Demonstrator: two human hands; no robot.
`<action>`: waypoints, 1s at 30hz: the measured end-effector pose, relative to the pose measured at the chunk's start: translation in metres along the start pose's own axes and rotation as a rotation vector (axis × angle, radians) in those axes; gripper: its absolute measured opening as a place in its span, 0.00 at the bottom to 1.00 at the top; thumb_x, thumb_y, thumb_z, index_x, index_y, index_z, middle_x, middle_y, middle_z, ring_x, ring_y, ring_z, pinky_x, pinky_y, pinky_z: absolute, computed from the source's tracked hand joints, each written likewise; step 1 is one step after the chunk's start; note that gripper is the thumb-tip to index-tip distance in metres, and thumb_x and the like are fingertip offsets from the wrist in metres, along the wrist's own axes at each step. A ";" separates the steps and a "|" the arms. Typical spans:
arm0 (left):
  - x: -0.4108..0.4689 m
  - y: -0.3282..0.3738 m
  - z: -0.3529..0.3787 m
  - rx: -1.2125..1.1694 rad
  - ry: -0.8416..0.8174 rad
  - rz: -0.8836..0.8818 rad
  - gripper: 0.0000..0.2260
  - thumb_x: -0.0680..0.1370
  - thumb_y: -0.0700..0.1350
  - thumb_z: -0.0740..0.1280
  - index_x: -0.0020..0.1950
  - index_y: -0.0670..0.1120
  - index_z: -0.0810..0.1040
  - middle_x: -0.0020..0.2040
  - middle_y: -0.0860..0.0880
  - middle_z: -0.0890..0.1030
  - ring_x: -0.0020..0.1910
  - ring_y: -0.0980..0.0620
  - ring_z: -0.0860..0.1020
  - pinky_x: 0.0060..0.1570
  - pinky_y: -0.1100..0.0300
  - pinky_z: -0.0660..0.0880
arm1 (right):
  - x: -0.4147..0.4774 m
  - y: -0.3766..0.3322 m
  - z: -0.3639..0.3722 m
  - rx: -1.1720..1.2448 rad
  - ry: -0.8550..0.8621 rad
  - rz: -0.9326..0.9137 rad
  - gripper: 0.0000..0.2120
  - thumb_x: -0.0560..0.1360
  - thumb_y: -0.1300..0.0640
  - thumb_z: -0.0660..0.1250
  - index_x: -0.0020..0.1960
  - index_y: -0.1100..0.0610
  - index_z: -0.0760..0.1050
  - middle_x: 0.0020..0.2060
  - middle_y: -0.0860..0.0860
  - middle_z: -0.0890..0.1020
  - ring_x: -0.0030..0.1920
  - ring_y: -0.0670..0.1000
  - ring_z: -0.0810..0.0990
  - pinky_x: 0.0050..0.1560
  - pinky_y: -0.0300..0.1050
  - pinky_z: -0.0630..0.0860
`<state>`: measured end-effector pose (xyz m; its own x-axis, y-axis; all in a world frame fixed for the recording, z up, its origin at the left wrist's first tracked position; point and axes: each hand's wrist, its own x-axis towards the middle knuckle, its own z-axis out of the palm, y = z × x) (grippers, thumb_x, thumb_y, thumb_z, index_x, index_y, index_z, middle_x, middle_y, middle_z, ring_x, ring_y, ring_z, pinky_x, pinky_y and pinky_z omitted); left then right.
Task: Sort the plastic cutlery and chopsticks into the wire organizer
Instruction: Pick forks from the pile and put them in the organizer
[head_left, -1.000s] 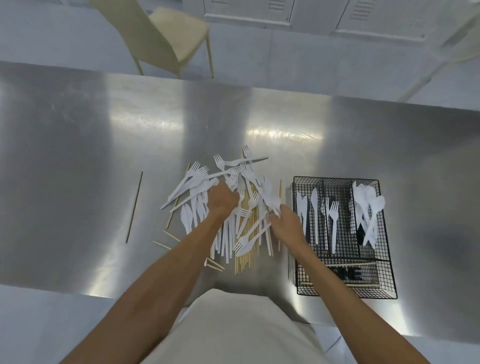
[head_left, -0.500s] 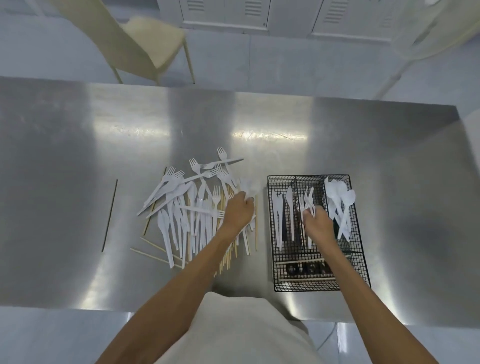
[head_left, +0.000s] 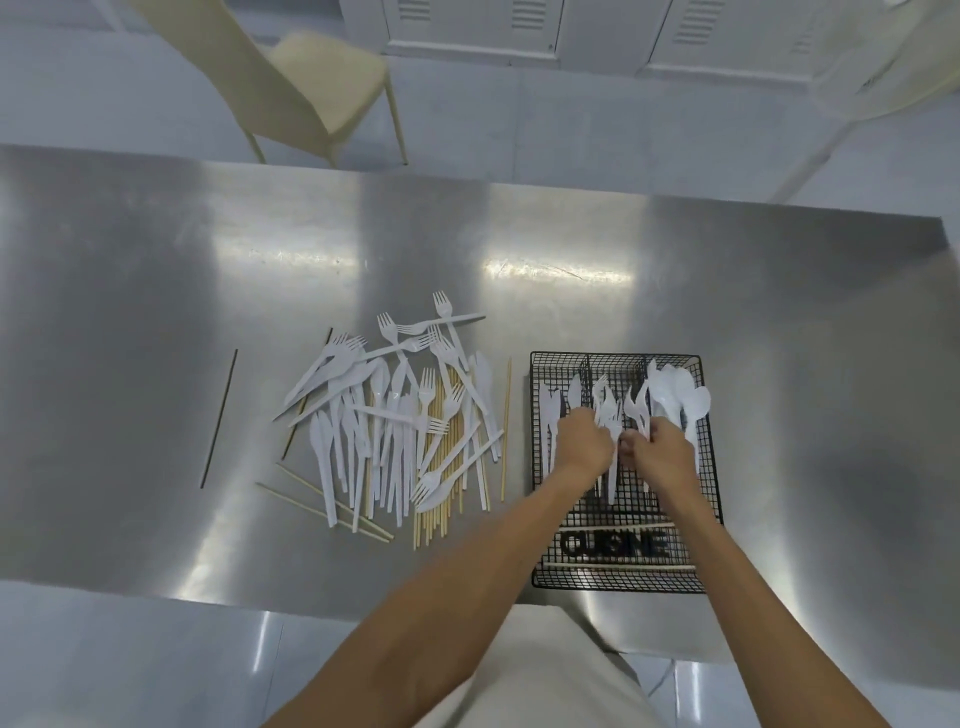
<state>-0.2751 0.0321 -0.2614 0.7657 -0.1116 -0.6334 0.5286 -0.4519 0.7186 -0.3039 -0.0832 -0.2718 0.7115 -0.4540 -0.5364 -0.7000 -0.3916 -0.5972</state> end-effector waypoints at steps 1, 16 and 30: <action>-0.001 0.002 0.001 0.028 0.004 0.009 0.08 0.79 0.33 0.62 0.40 0.40 0.72 0.40 0.39 0.78 0.33 0.46 0.76 0.29 0.52 0.73 | 0.001 0.000 -0.002 -0.029 0.003 -0.010 0.10 0.80 0.59 0.66 0.60 0.61 0.76 0.51 0.56 0.84 0.46 0.53 0.84 0.50 0.53 0.82; -0.014 -0.002 -0.031 0.048 0.024 0.079 0.10 0.74 0.34 0.67 0.33 0.37 0.75 0.32 0.34 0.76 0.32 0.41 0.80 0.37 0.44 0.81 | -0.015 -0.005 -0.011 0.051 0.005 -0.084 0.11 0.79 0.60 0.67 0.60 0.62 0.79 0.46 0.55 0.85 0.42 0.49 0.87 0.46 0.45 0.85; -0.026 -0.109 -0.197 -0.014 0.232 0.030 0.07 0.76 0.42 0.71 0.53 0.42 0.82 0.44 0.42 0.85 0.41 0.47 0.85 0.44 0.48 0.84 | -0.065 -0.057 0.111 0.036 -0.229 -0.121 0.04 0.79 0.63 0.68 0.53 0.59 0.79 0.43 0.55 0.85 0.34 0.49 0.87 0.40 0.47 0.86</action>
<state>-0.2806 0.2589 -0.2663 0.8442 0.0825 -0.5296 0.5078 -0.4393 0.7410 -0.3034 0.0575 -0.2696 0.7884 -0.2109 -0.5779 -0.6089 -0.4016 -0.6841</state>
